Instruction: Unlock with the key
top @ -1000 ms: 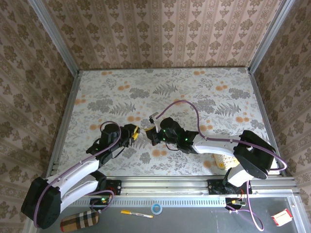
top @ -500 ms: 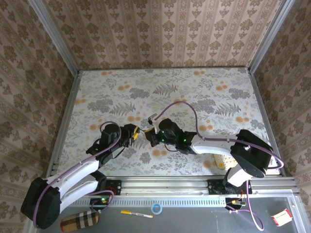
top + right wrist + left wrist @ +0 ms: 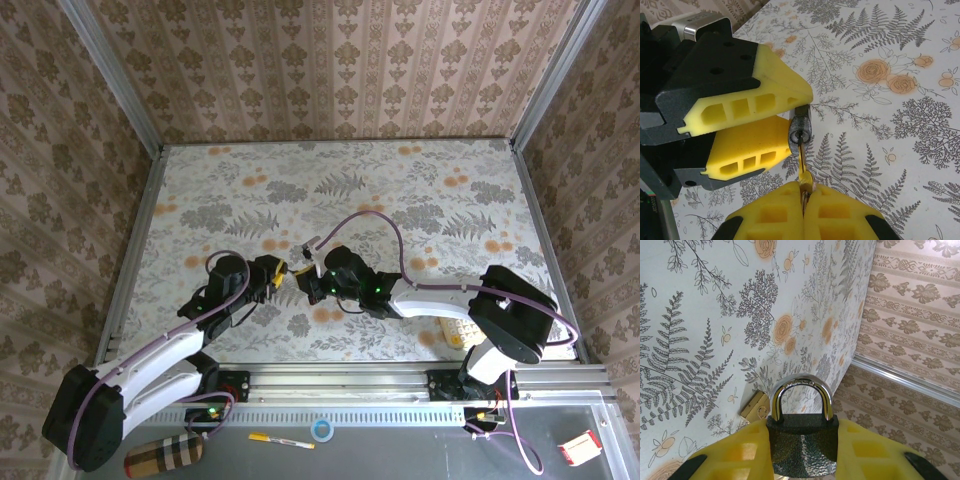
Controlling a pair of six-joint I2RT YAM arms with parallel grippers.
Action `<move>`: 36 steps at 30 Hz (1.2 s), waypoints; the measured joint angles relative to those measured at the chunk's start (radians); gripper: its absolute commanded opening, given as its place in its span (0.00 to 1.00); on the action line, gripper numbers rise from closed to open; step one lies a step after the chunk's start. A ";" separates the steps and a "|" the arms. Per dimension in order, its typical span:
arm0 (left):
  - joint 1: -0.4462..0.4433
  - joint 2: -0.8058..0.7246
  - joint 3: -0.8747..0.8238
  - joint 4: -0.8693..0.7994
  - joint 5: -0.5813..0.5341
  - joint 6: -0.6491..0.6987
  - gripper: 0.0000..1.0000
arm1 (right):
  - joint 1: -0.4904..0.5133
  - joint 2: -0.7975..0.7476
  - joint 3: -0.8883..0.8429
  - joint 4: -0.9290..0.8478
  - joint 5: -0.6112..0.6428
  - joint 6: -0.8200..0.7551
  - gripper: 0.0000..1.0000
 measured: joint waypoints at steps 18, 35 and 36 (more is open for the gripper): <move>-0.008 0.021 0.000 0.001 -0.010 0.000 0.09 | 0.001 0.010 0.000 -0.003 0.009 -0.004 0.00; -0.014 0.023 0.000 -0.003 -0.017 0.001 0.08 | 0.003 0.010 0.000 -0.008 0.020 -0.008 0.00; -0.014 0.023 0.000 -0.007 -0.016 0.001 0.08 | 0.003 0.010 0.000 -0.008 0.021 -0.008 0.00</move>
